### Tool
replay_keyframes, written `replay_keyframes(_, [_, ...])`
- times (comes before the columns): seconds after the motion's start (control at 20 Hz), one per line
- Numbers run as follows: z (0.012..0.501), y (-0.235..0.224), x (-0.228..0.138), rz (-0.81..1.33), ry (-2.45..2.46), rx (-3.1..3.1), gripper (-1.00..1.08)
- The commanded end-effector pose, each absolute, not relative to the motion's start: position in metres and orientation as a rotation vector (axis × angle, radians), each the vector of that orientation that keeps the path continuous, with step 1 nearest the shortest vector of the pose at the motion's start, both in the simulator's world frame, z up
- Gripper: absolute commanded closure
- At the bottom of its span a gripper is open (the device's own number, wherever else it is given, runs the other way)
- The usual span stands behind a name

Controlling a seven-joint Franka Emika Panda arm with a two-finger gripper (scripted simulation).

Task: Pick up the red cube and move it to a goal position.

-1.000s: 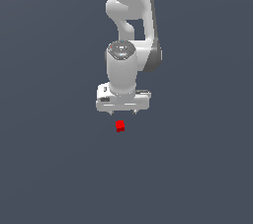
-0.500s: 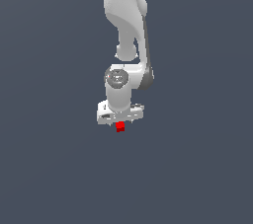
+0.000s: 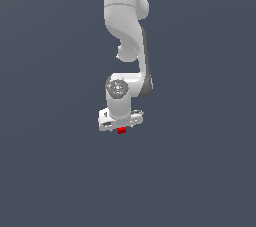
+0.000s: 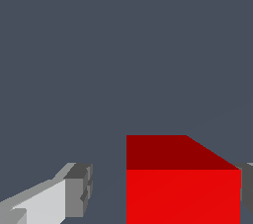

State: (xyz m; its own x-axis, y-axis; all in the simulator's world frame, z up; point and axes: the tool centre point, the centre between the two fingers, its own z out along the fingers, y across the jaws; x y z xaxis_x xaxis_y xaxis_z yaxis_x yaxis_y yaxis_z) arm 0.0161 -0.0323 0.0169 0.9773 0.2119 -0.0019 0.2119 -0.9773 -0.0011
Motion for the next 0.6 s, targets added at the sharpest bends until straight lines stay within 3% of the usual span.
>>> replay_keyframes(0.0, [0.0164, -0.0322, 0.0170, 0.002, -0.338, -3.123, -0.92])
replay_keyframes(0.2, [0.0199, -0.0317, 0.0173, 0.000, -0.332, -3.124, -0.92])
replay_keyframes(0.25, [0.0199, -0.0317, 0.0173, 0.000, -0.332, -3.124, 1.08])
replay_keyframes(0.55, [0.0199, -0.0317, 0.0173, 0.000, -0.332, -3.124, 1.08])
